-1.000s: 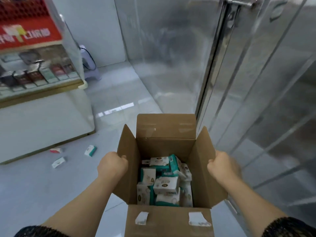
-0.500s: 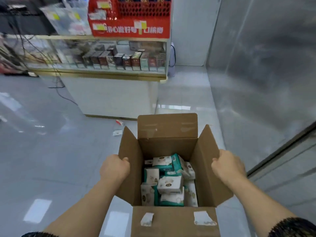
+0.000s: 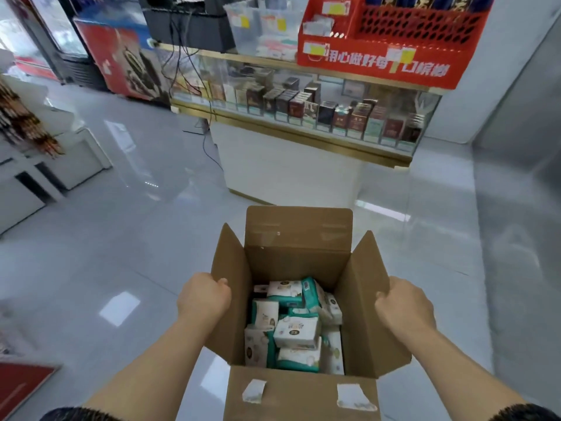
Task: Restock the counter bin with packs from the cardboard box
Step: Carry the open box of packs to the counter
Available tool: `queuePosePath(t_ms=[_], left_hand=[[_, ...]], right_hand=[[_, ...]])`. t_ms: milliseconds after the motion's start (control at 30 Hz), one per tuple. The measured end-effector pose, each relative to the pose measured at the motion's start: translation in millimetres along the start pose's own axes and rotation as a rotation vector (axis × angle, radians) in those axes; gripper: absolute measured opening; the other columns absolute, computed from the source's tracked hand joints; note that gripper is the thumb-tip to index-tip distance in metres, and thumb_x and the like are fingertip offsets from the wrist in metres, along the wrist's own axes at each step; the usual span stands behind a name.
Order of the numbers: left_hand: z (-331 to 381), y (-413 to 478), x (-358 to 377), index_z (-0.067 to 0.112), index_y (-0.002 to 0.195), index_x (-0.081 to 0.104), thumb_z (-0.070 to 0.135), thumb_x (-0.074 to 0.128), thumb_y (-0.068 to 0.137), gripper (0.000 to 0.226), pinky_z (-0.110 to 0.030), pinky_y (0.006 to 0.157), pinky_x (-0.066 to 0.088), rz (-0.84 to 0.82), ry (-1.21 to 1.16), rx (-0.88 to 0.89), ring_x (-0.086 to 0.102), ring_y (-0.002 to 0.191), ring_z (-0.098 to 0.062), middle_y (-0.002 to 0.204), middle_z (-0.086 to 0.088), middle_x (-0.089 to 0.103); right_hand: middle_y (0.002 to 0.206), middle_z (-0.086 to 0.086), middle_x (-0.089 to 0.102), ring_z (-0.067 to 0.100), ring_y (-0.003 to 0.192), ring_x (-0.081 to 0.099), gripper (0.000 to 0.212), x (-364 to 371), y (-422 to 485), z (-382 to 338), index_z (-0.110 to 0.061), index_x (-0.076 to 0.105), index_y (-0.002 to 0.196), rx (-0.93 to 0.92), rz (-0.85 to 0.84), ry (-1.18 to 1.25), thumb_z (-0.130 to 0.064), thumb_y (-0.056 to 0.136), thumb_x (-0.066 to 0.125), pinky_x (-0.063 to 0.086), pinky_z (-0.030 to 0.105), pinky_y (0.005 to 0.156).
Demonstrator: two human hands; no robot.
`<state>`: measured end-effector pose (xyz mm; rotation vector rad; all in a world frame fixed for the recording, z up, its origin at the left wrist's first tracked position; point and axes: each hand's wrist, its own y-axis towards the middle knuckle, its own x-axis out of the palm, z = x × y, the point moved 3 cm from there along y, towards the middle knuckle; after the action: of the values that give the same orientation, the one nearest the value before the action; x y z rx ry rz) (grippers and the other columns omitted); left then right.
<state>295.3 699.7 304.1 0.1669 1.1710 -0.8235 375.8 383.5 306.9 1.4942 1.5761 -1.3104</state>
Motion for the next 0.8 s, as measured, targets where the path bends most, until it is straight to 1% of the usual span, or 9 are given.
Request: queuePosePath(t_ms=[100,167,267,333,500,567,633,700,800], left_hand=[[-7.7,24.0,-6.4,0.011,0.069,0.052,0.030,0.047,0.097,0.034,-0.025,0.054,0.046,0.016,0.001,-0.067,0.059,0.063,-0.019,0.066,-0.005,0.057],[-10.1,40.3,-9.6,0.011,0.070,0.052,0.030,0.047,0.097,0.034,-0.027,0.059,0.050,0.030,0.005,-0.105,0.060,0.066,-0.019,0.069,-0.006,0.058],[-12.6,64.6,-13.8,0.013,0.068,0.047,0.029,0.047,0.097,0.034,-0.028,0.061,0.049,0.057,-0.002,-0.168,0.059,0.068,-0.020,0.072,-0.006,0.058],[-13.4,81.5,-18.3,0.013,0.067,0.045,0.028,0.046,0.098,0.034,-0.027,0.059,0.046,0.074,0.000,-0.204,0.058,0.069,-0.020,0.072,-0.005,0.056],[-17.2,118.8,-36.8,0.009,0.084,0.052,0.029,0.045,0.098,0.025,-0.025,0.051,0.036,0.100,0.018,-0.280,0.053,0.067,-0.019,0.075,-0.006,0.056],[-21.3,133.9,-45.1,0.007,0.086,0.053,0.030,0.045,0.098,0.026,-0.026,0.056,0.039,0.120,0.016,-0.301,0.053,0.070,-0.022,0.077,-0.007,0.056],[-26.6,150.8,-55.2,0.006,0.085,0.055,0.029,0.046,0.098,0.028,-0.027,0.058,0.040,0.146,-0.002,-0.310,0.054,0.069,-0.022,0.075,-0.007,0.056],[-32.6,169.0,-66.5,0.006,0.084,0.056,0.029,0.046,0.097,0.028,-0.026,0.055,0.037,0.162,-0.004,-0.315,0.051,0.062,-0.019,0.071,-0.005,0.053],[-44.1,201.2,-86.5,0.006,0.083,0.056,0.028,0.046,0.098,0.028,-0.026,0.053,0.036,0.169,-0.003,-0.318,0.049,0.059,-0.018,0.069,-0.006,0.053]], right_hand=[[0.083,0.000,0.059,0.020,0.073,0.058,0.010,12.6,23.8,-33.2,-0.019,0.055,0.087,-0.054,-0.027,-0.030,-0.022,0.094,0.048,0.054,0.032,0.067],[0.083,0.001,0.059,0.021,0.072,0.058,0.011,20.6,43.5,-54.2,-0.019,0.055,0.087,-0.085,-0.049,-0.049,-0.022,0.093,0.048,0.053,0.032,0.067],[0.080,0.001,0.059,0.021,0.070,0.058,0.012,30.4,72.9,-88.1,-0.018,0.056,0.085,-0.151,-0.083,-0.073,-0.020,0.093,0.047,0.053,0.031,0.064],[0.078,0.002,0.059,0.021,0.069,0.058,0.012,35.8,89.8,-111.2,-0.018,0.056,0.084,-0.192,-0.099,-0.081,-0.018,0.092,0.047,0.052,0.030,0.061],[0.075,0.004,0.056,0.022,0.067,0.055,0.011,38.9,118.9,-170.5,-0.014,0.055,0.082,-0.282,-0.120,-0.102,-0.012,0.088,0.047,0.044,0.027,0.053],[0.074,0.004,0.055,0.023,0.068,0.055,0.009,40.0,125.6,-193.5,-0.014,0.054,0.082,-0.325,-0.122,-0.093,-0.012,0.087,0.048,0.045,0.028,0.054],[0.077,0.004,0.055,0.024,0.072,0.055,0.006,42.2,129.3,-216.2,-0.013,0.052,0.083,-0.358,-0.125,-0.086,-0.011,0.088,0.049,0.043,0.029,0.055],[0.083,0.004,0.056,0.024,0.076,0.054,0.002,44.8,131.3,-240.6,-0.013,0.051,0.089,-0.372,-0.125,-0.088,-0.011,0.089,0.049,0.041,0.028,0.059],[0.098,0.009,0.061,0.026,0.083,0.054,0.015,52.7,130.8,-279.5,-0.011,0.055,0.105,-0.373,-0.113,-0.093,-0.013,0.091,0.049,0.039,0.029,0.065]])
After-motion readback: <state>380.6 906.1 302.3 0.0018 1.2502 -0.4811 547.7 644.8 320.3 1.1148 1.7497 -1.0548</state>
